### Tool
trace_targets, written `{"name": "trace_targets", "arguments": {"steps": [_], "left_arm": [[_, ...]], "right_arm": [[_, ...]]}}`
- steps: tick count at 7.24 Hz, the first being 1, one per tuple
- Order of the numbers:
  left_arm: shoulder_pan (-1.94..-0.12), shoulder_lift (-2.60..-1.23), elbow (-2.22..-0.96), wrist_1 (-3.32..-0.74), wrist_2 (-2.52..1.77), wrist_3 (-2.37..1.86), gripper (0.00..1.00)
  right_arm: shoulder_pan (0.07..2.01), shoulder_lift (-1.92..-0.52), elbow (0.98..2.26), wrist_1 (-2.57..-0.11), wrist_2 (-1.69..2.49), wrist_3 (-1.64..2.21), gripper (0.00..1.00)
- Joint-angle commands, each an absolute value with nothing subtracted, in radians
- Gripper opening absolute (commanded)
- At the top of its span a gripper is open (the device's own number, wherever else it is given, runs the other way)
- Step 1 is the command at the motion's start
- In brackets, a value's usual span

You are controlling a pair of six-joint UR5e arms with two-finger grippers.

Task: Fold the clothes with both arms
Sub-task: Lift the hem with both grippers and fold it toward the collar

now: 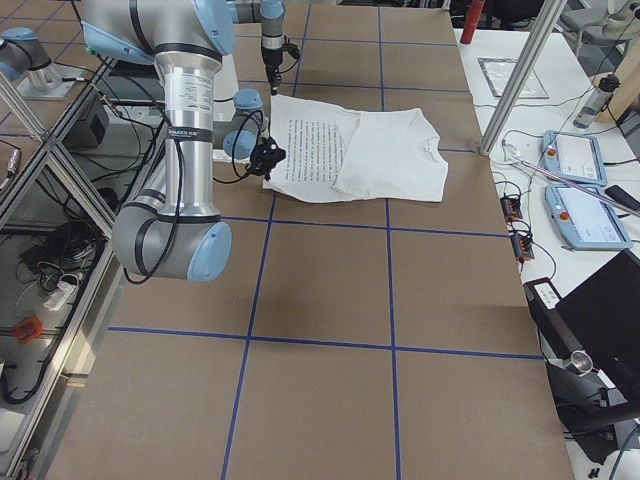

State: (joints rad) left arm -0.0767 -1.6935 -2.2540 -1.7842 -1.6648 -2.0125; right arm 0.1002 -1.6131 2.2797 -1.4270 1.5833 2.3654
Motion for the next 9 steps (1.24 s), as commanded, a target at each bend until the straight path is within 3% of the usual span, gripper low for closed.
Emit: {"name": "trace_targets", "arguments": {"steps": [1,6,9], "left_arm": [[-0.084,-1.689,-2.317,-1.784,-1.666,-2.016,0.0],[-0.357,-1.788,-2.283,-1.786,-1.654,-1.773,0.0],[-0.539,-1.926,-2.113,-1.796,-1.657,-1.633,0.0]], "right_arm": [[0.103,-1.614,2.331,-1.431,1.583,2.367,0.0],[0.392,-1.56,2.34,-1.443,1.597,2.08,0.0],[0.671,-1.273,2.069,-1.567,1.683,1.786,0.0]]}}
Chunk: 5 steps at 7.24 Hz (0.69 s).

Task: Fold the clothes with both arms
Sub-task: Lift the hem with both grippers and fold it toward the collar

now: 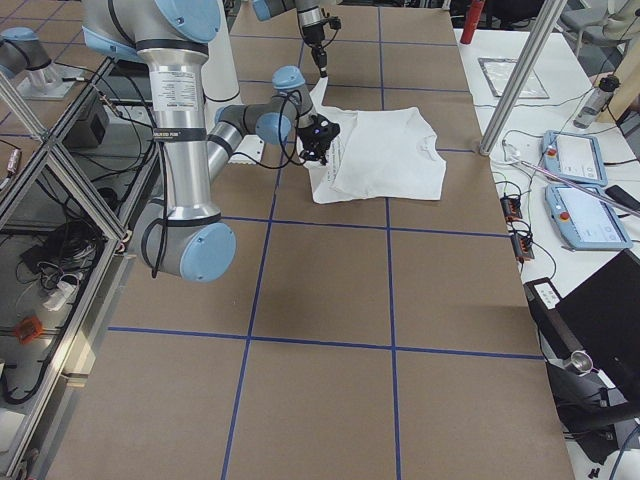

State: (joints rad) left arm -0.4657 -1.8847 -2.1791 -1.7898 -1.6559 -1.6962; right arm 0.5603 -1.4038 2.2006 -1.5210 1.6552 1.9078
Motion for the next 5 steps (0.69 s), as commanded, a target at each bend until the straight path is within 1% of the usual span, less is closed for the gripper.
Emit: {"name": "trace_targets", "arguments": {"steps": [1,3,4,5], "left_arm": [[-0.586,-1.943,-2.045,-1.833,-1.657,-1.605,0.0],[-0.659,-1.989,-1.83,-2.027,-1.655,-1.589,0.0],[-0.693,-2.014,-1.74,-2.101,-1.655,-1.588,0.0],[-0.709,-2.028,-1.686,-2.147,-1.651,-1.589,0.0]], "right_arm": [[0.731,-1.197,1.951,-1.563,1.683,1.708,0.0],[0.793,-1.045,1.747,-1.552,1.683,1.668,0.0],[0.817,-0.967,1.632,-1.551,1.683,1.661,0.0],[0.825,-0.9,1.526,-1.52,1.68,1.66,0.0]]}}
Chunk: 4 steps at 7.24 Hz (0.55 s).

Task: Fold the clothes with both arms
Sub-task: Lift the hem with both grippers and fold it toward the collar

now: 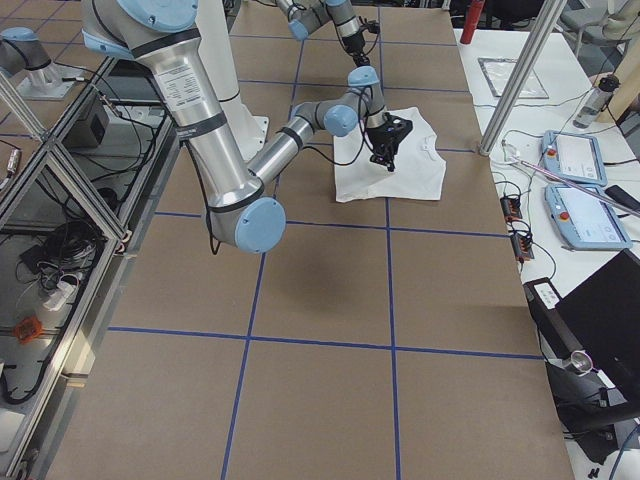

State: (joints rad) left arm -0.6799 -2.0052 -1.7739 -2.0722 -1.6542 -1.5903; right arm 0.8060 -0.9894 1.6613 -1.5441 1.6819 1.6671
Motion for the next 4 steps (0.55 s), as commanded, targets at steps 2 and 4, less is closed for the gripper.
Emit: {"name": "trace_targets", "arguments": {"steps": [2,4], "left_arm": [[-0.727,-2.119,-1.511,-2.227,-1.582,-1.566,0.0],[-0.729,-2.155,-1.354,-2.374,-1.542,-1.563,0.0]], "right_arm": [[0.83,-0.862,1.334,-1.348,1.675,1.663,0.0],[0.827,-0.839,1.254,-1.324,1.672,1.666,0.0]]}}
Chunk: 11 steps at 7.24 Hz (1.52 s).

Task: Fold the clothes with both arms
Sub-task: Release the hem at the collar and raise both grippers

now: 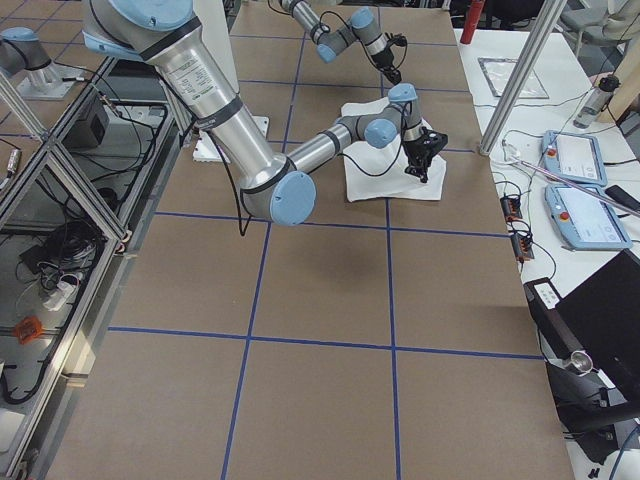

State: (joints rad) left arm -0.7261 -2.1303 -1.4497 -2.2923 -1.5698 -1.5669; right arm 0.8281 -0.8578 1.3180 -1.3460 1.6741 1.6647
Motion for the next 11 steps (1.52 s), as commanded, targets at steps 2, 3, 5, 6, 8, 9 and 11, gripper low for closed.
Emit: {"name": "trace_targets", "arguments": {"steps": [2,3,5,6,8,9,11], "left_arm": [[-0.727,-2.169,-1.307,-2.382,-1.528,-1.563,0.0],[-0.727,-2.178,-1.286,-2.407,-1.528,-1.563,0.0],[-0.726,-2.184,-1.252,-2.431,-1.528,-1.563,0.0],[-0.726,-2.186,-1.241,-2.436,-1.528,-1.563,0.0],[-0.733,-2.184,-1.238,-2.45,-1.528,-1.563,0.0],[-0.753,-2.181,-1.239,-2.459,-1.531,-1.521,0.0],[-0.753,-2.171,-1.242,-2.471,-1.531,-1.491,0.0]], "right_arm": [[0.824,-0.793,1.177,-1.321,1.674,1.666,0.0],[0.822,-0.789,1.174,-1.321,1.674,1.666,0.0],[0.822,-0.781,1.161,-1.321,1.675,1.667,0.0],[0.822,-0.778,1.158,-1.321,1.675,1.667,0.0],[0.822,-0.764,1.149,-1.321,1.677,1.672,0.0],[0.822,-0.761,1.147,-1.321,1.677,1.672,0.0],[0.822,-0.759,1.143,-1.321,1.678,1.674,0.1]]}}
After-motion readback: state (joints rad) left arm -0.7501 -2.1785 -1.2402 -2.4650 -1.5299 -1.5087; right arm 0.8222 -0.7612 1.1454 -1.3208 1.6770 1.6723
